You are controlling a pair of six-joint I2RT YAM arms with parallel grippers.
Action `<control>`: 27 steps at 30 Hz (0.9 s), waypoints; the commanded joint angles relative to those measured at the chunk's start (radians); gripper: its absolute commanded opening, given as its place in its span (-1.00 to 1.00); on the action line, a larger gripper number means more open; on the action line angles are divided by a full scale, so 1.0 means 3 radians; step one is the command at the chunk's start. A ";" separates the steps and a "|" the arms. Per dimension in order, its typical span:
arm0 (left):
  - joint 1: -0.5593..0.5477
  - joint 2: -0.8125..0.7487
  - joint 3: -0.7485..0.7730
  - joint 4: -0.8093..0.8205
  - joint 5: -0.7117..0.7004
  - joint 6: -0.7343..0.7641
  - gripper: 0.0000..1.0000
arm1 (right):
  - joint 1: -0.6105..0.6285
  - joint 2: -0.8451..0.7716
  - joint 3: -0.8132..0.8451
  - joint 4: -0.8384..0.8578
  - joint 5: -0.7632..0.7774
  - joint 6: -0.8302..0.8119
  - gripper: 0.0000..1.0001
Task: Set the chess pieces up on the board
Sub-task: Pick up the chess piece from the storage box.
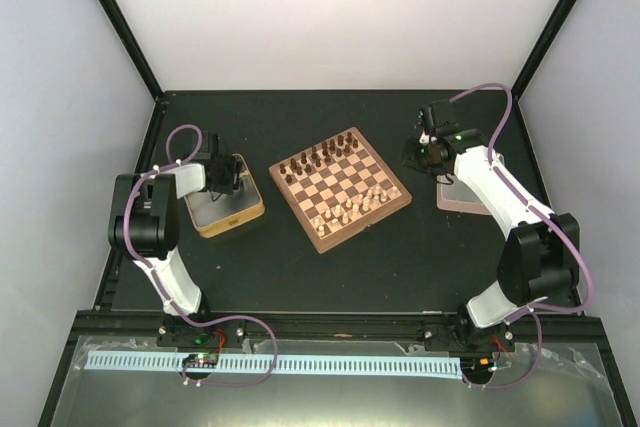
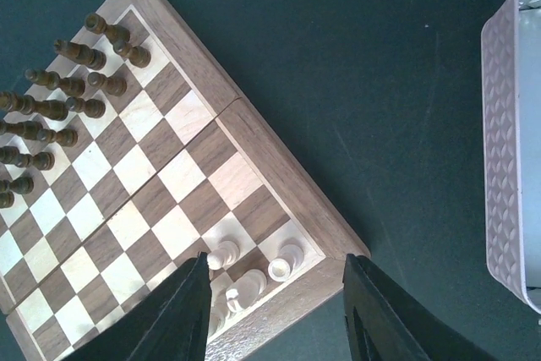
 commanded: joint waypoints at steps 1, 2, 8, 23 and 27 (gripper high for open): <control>-0.0038 0.0140 0.0135 -0.0051 -0.0018 -0.0227 -0.44 | 0.0003 -0.0077 -0.0005 -0.0008 0.0125 -0.0055 -0.10; -0.0040 0.0143 0.0132 -0.0055 -0.0039 -0.0242 -0.48 | 0.0003 -0.0085 -0.0007 -0.0014 0.0137 -0.0055 -0.11; -0.0038 0.0165 0.0161 -0.0092 -0.0130 -0.0189 -0.75 | 0.0001 -0.0109 -0.0015 -0.0025 0.0177 -0.0066 -0.11; -0.0059 -0.0377 0.0200 -0.0731 -0.0630 0.1180 -0.97 | 0.0002 -0.0155 -0.0063 0.0041 0.0090 -0.0111 -0.11; -0.0087 -0.0612 0.0137 -0.0749 -0.0586 0.1687 -0.97 | 0.0003 -0.0166 -0.0100 0.0192 -0.0210 -0.0184 -0.11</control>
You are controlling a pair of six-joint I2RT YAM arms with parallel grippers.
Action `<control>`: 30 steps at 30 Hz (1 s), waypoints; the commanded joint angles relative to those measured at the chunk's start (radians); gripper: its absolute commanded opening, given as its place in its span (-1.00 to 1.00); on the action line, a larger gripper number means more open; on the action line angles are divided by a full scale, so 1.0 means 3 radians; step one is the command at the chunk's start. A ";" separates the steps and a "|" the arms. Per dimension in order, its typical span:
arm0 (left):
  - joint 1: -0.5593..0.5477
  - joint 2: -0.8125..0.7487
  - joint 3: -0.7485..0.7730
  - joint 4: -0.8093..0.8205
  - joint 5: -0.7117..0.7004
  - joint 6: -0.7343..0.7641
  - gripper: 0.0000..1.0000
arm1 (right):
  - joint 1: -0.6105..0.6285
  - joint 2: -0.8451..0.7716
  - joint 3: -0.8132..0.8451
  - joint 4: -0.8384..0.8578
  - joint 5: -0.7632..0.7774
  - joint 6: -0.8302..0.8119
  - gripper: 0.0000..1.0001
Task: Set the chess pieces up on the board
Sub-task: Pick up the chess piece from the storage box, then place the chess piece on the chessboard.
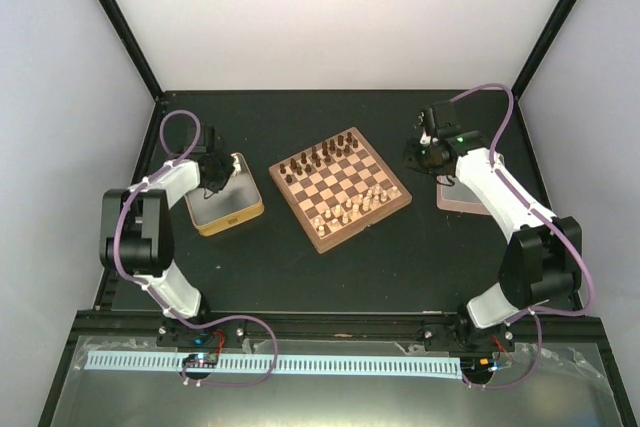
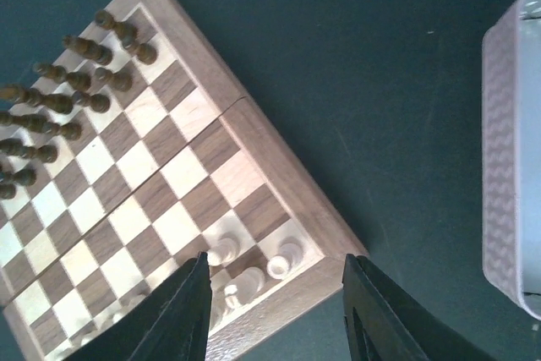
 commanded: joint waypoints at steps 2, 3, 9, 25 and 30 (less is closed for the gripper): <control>-0.0105 -0.0397 -0.0021 -0.0161 -0.0095 0.0890 -0.97 | 0.0003 -0.0099 -0.0096 0.0273 -0.0423 -0.0113 -0.10; -0.0146 -0.0458 -0.0023 -0.0166 -0.0120 0.1001 -0.97 | 0.0003 -0.0098 -0.0114 0.0316 -0.0495 -0.0120 -0.10; -0.0687 -0.0752 0.0041 -0.0042 -0.0255 0.1583 -0.97 | 0.0000 -0.0178 -0.0188 0.0420 -0.0504 0.0009 -0.10; -0.2001 0.0068 0.0274 0.0716 -0.0548 0.2402 -0.97 | -0.0109 -0.0771 -0.0687 0.0295 -0.0158 0.0239 -0.10; -0.2098 0.0231 0.0246 0.0726 -0.0605 0.2482 -0.95 | -0.0109 -0.0841 -0.0718 0.0264 -0.0121 0.0217 -0.10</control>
